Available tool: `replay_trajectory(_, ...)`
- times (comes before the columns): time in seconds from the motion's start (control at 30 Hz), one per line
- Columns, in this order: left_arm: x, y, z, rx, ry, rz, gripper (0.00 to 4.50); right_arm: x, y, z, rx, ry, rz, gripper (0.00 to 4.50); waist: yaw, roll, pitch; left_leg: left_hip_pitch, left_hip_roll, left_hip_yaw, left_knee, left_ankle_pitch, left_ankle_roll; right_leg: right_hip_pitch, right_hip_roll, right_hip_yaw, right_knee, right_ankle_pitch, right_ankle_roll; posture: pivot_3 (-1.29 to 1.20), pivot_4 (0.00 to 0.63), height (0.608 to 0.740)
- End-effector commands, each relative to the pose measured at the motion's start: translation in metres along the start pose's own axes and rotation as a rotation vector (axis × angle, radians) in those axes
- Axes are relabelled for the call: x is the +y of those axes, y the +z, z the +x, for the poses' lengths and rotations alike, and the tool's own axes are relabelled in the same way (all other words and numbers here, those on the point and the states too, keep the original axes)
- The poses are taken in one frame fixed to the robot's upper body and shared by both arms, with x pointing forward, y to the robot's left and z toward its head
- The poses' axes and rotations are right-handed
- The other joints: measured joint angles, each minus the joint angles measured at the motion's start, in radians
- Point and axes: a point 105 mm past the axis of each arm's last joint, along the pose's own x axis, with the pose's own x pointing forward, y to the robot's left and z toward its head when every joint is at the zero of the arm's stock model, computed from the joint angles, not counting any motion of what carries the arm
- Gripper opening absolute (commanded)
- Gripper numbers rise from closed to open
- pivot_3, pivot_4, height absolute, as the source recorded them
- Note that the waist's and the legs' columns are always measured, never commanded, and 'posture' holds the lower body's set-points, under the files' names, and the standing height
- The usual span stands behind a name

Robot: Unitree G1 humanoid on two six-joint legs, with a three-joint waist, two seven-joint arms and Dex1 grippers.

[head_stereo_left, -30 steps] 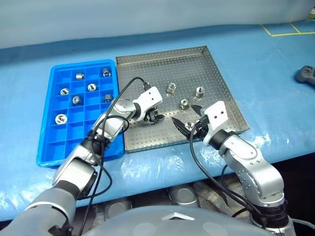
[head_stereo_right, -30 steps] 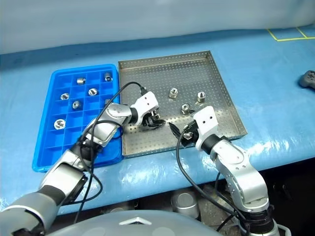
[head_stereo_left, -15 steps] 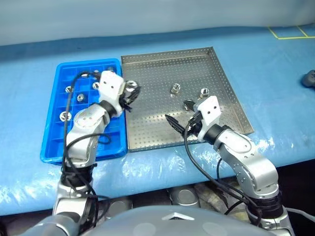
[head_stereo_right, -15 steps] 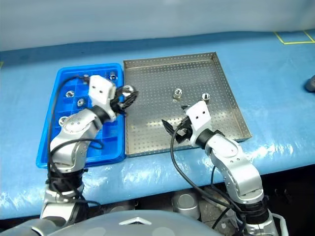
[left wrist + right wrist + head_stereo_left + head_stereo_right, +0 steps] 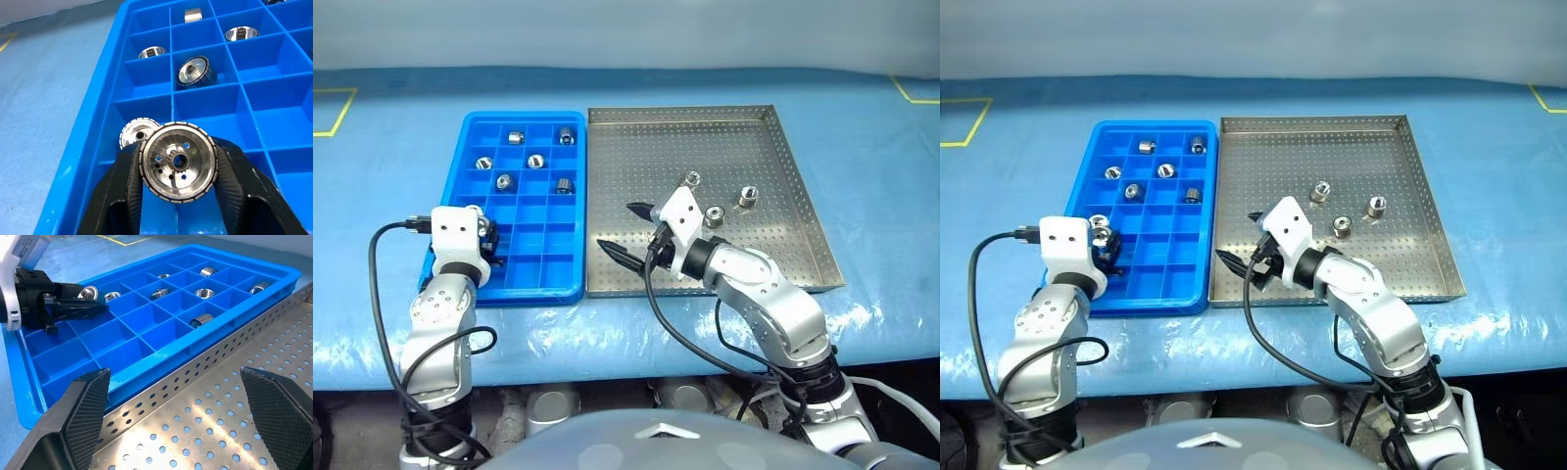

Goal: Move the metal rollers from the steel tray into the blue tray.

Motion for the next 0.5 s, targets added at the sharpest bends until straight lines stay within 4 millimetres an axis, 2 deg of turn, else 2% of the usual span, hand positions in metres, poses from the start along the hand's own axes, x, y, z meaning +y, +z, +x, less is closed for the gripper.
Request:
replay_trajectory(0.03,-0.011,0.008,-0.005,-0.022,-0.067,0.007,1.71,0.004,0.011,-0.002,-0.049,0.011,-0.019,4.5,-0.002,0.0,0.0,0.0,0.0,0.0,0.0,0.0,0.0,0.0,0.0,0.0,0.0,0.0,0.0,-0.01,0.15,0.74)
replay_trajectory(0.2,-0.023,0.003,-0.008,0.038,-0.147,0.034,3.42,0.0,0.01,-0.008,-0.051,-0.031,-0.014,4.5,-0.009,0.0,0.0,0.0,0.0,0.0,0.0,0.0,0.0,0.0,0.0,0.0,0.0,0.0,0.0,-0.05,0.15,0.74)
replay_trajectory(0.23,-0.026,0.006,-0.009,0.031,-0.163,0.033,3.63,-0.001,0.011,-0.009,-0.053,-0.04,-0.014,4.5,-0.009,0.0,0.0,0.0,0.0,0.0,0.0,0.0,0.0,0.0,0.0,0.0,0.0,0.0,0.0,-0.05,0.15,0.74)
replay_trajectory(0.3,-0.033,0.023,-0.008,-0.019,-0.22,0.025,4.35,-0.003,0.011,-0.012,-0.058,-0.061,-0.011,4.5,-0.005,0.0,0.0,0.0,-0.001,0.0,0.0,0.0,0.0,0.0,-0.001,0.0,0.0,0.0,0.0,-0.07,0.15,0.74)
replay_trajectory(0.4,-0.049,0.056,-0.006,-0.125,-0.354,0.0,4.45,-0.008,0.012,-0.018,-0.06,-0.097,-0.012,4.5,0.005,0.0,0.0,-0.001,-0.002,-0.001,0.001,0.0,-0.001,0.001,-0.002,-0.001,0.0,0.0,0.0,-0.09,0.15,0.74)
replay_trajectory(0.5,-0.075,0.094,-0.009,-0.25,-0.581,-0.023,4.45,-0.015,0.012,-0.027,-0.063,-0.152,-0.006,4.5,-0.01,0.0,0.0,-0.002,-0.002,0.0,0.003,0.001,-0.001,0.001,-0.002,-0.001,-0.001,0.001,0.002,-0.1,0.15,0.74)
